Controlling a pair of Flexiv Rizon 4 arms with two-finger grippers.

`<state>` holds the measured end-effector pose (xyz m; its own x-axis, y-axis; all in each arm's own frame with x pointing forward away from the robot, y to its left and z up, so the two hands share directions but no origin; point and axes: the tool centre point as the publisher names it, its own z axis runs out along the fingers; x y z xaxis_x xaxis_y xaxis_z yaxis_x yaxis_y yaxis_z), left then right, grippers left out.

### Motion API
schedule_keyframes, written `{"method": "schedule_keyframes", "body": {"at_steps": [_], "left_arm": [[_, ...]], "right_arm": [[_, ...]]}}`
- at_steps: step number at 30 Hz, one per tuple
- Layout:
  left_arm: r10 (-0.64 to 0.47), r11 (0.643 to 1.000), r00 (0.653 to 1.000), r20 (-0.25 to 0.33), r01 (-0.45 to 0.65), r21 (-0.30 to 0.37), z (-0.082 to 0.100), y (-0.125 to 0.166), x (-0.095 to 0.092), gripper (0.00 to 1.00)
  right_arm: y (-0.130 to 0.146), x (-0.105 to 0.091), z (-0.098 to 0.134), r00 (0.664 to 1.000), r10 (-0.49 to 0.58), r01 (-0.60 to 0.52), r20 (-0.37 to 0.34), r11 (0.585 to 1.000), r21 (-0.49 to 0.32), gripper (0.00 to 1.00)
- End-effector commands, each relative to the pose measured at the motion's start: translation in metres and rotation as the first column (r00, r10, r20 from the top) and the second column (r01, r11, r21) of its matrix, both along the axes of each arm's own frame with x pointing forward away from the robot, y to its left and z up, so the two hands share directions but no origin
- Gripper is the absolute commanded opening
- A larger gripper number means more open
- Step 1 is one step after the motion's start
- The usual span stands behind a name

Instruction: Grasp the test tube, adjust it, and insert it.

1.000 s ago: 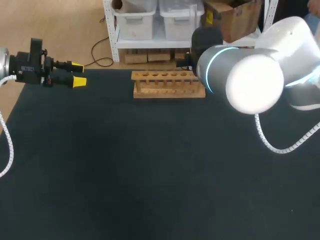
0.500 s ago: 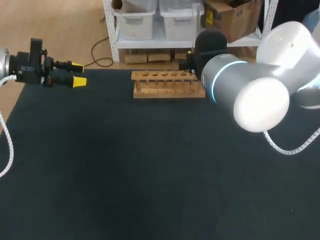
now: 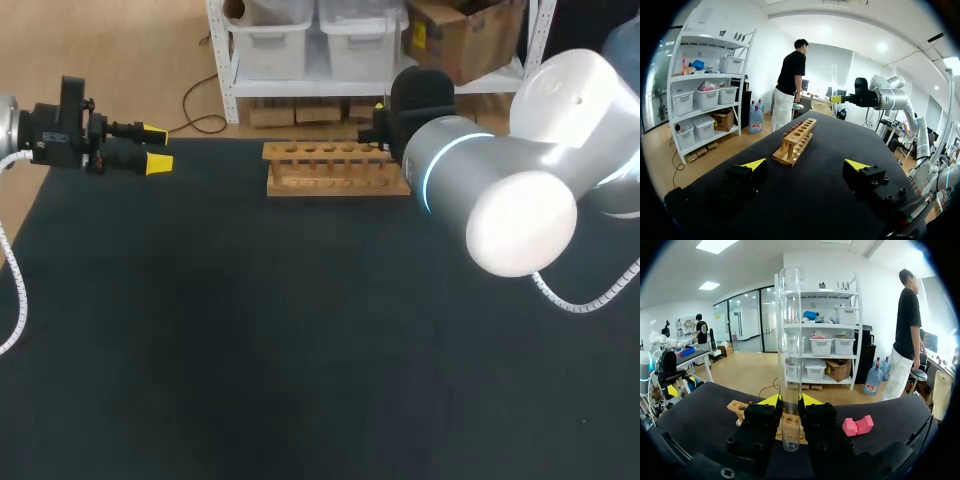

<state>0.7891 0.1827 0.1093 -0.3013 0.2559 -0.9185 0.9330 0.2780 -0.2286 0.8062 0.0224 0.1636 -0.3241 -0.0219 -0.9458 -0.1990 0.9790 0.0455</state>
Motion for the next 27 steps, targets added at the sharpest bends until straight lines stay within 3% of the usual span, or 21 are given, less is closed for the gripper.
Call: {"method": "schedule_keyframes", "body": {"at_steps": [1, 15, 27], "left_arm": [[0.000, 1.000, 1.000, 0.004, 0.000, -0.002, -0.001, 0.000, 0.000, 1.00], [0.000, 1.000, 1.000, 0.004, 0.000, -0.002, -0.001, 0.000, 0.000, 1.00], [0.000, 1.000, 1.000, 0.004, 0.000, -0.002, -0.001, 0.000, 0.000, 1.00]], "right_arm": [[0.000, 0.005, -0.001, 0.998, 0.002, -0.002, 0.056, 1.000, 0.004, 0.00], [0.011, 0.038, 0.000, 0.965, -0.002, -0.007, 0.262, 0.999, 0.037, 0.00], [0.014, 0.055, -0.005, 0.942, 0.001, -0.021, 0.337, 0.998, 0.057, 0.00]]}}
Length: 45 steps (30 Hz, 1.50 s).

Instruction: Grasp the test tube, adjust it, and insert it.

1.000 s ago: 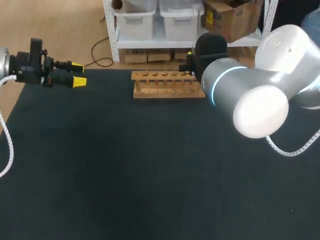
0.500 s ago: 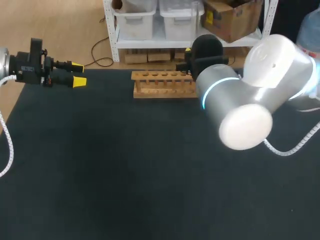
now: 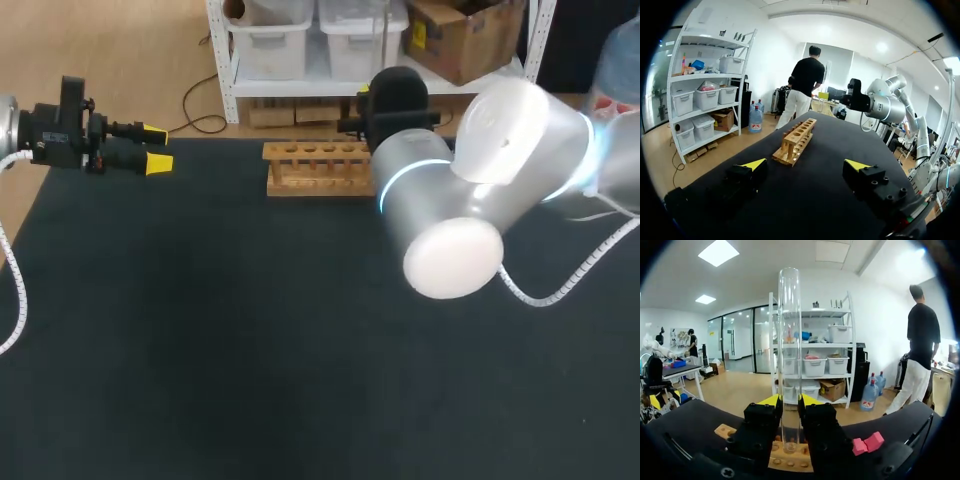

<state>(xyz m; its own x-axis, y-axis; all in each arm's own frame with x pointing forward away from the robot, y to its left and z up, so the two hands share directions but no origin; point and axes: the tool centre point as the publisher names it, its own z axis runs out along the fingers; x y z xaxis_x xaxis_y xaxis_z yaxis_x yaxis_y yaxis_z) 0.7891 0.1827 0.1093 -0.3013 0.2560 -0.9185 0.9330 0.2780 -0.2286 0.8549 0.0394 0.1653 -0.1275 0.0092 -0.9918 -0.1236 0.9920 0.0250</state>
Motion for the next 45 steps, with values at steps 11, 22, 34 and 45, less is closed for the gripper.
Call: {"method": "schedule_keyframes", "body": {"at_steps": [11, 22, 34, 45], "left_arm": [[0.000, 1.000, 1.000, 0.004, 0.000, -0.002, -0.001, 0.000, 0.000, 1.00], [0.000, 1.000, 1.000, 0.004, 0.000, -0.002, -0.001, 0.000, 0.000, 1.00], [0.000, 1.000, 1.000, 0.004, 0.000, -0.002, -0.001, 0.000, 0.000, 1.00], [0.000, 1.000, 1.000, 0.004, 0.000, -0.002, -0.001, 0.000, 0.000, 1.00]], "right_arm": [[-0.008, 0.019, -0.022, 0.980, 0.071, -0.085, 0.188, 0.994, 0.064, 0.00], [-0.005, 0.028, -0.032, 0.977, 0.096, -0.111, 0.192, 0.992, 0.065, 0.00], [-0.004, 0.029, -0.040, 0.980, 0.117, -0.127, 0.163, 0.990, 0.055, 0.00], [-0.006, 0.024, -0.043, 0.983, 0.124, -0.131, 0.132, 0.991, 0.041, 0.00]]}}
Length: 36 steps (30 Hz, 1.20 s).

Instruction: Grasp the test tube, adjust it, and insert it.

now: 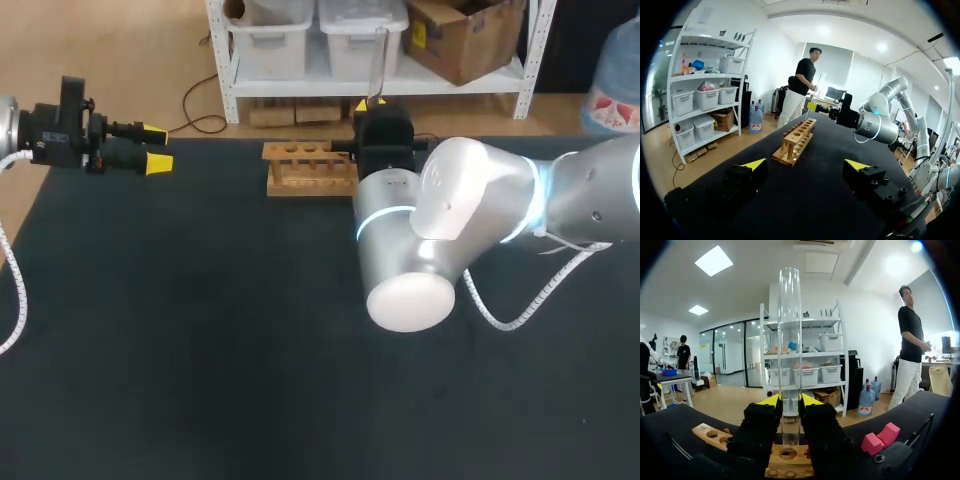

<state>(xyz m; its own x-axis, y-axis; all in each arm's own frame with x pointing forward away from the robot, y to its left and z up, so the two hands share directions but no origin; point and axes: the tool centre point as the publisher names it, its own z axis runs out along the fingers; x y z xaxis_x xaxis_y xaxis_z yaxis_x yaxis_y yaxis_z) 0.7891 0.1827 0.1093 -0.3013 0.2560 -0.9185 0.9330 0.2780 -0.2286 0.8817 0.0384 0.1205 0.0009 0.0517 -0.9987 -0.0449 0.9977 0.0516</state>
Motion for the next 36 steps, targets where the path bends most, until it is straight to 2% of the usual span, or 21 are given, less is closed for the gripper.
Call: {"method": "schedule_keyframes", "body": {"at_steps": [1, 11, 19, 36], "left_arm": [[0.000, 1.000, 1.000, 0.004, 0.000, -0.002, -0.001, 0.000, 0.000, 1.00], [0.000, 1.000, 1.000, 0.004, 0.000, -0.002, -0.001, 0.000, 0.000, 1.00], [0.000, 1.000, 1.000, 0.004, 0.000, -0.002, -0.001, 0.000, 0.000, 1.00], [0.000, 1.000, 1.000, 0.004, 0.000, -0.002, -0.001, 0.000, 0.000, 1.00]], "right_arm": [[-0.005, -0.003, 0.001, 0.978, 0.210, -0.210, 0.005, 0.978, -0.004, 0.00], [-0.001, -0.003, -0.008, 0.975, 0.220, -0.220, -0.017, 0.976, 0.008, 0.00], [-0.002, -0.004, -0.007, 0.974, 0.224, -0.224, -0.029, 0.975, 0.001, 0.00], [0.004, -0.004, -0.042, 0.967, 0.235, -0.235, -0.099, 0.972, 0.018, 0.00]]}}
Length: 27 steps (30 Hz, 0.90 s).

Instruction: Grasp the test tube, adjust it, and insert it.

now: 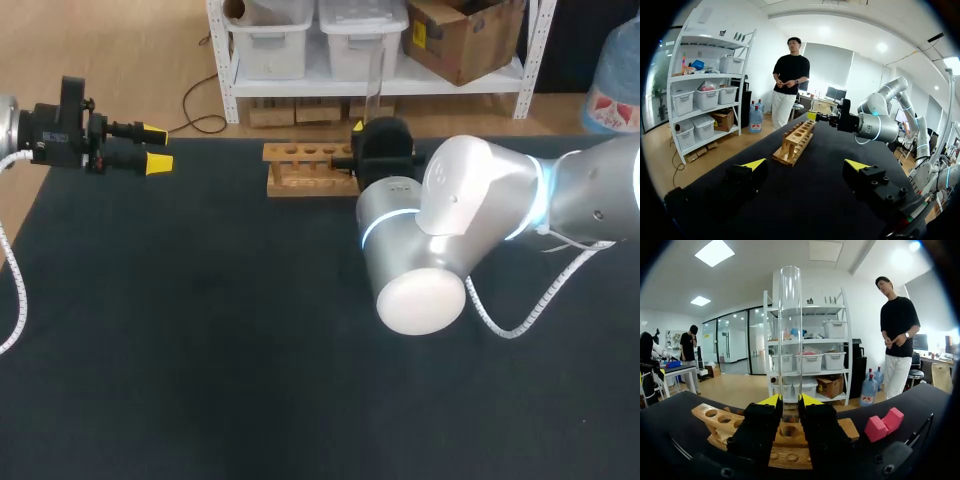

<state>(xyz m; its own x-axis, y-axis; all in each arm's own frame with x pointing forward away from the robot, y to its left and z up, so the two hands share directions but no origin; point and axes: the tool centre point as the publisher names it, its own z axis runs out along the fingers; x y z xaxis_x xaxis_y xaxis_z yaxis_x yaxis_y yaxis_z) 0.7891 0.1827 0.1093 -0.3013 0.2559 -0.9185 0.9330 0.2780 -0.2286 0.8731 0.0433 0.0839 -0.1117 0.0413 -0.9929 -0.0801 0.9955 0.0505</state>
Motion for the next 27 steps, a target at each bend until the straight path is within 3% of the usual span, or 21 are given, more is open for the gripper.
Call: {"method": "schedule_keyframes", "body": {"at_steps": [1, 15, 16, 17, 19, 22, 27], "left_arm": [[0.000, 1.000, 1.000, 0.004, 0.000, -0.002, -0.0011, 0.0004, -0.0002, 1.00], [0.000, 1.000, 1.000, 0.004, 0.000, -0.002, -0.0011, 0.0004, -0.0002, 1.00], [0.000, 1.000, 1.000, 0.004, 0.000, -0.002, -0.0011, 0.0004, -0.0002, 1.00], [0.000, 1.000, 1.000, 0.004, 0.000, -0.002, -0.0011, 0.0004, -0.0002, 1.00], [0.000, 1.000, 1.000, 0.004, 0.000, -0.002, -0.0011, 0.0004, -0.0002, 1.00], [0.000, 1.000, 1.000, 0.004, 0.000, -0.002, -0.0011, 0.0004, -0.0002, 1.00], [0.000, 1.000, 1.000, 0.004, 0.000, -0.002, -0.0011, 0.0004, -0.0002, 1.00]], "right_arm": [[-0.0004, 0.0052, -0.0062, 0.981, 0.195, -0.195, 0.009, 0.981, 0.025, 0.00], [-0.0006, 0.0041, -0.0065, 0.983, 0.186, -0.186, 0.000, 0.982, 0.029, 0.00], [-0.0005, 0.0040, -0.0062, 0.983, 0.186, -0.186, 0.001, 0.982, 0.029, 0.23], [-0.0004, 0.0039, -0.0059, 0.983, 0.185, -0.185, 0.001, 0.982, 0.029, 0.27], [-0.0004, 0.0038, -0.0058, 0.983, 0.183, -0.183, 0.001, 0.983, 0.028, 0.27], [-0.0003, 0.0037, -0.0057, 0.984, 0.180, -0.179, 0.000, 0.983, 0.028, 0.37], [-0.0002, 0.0037, -0.0058, 0.984, 0.176, -0.175, -0.003, 0.984, 0.029, 0.36]]}}
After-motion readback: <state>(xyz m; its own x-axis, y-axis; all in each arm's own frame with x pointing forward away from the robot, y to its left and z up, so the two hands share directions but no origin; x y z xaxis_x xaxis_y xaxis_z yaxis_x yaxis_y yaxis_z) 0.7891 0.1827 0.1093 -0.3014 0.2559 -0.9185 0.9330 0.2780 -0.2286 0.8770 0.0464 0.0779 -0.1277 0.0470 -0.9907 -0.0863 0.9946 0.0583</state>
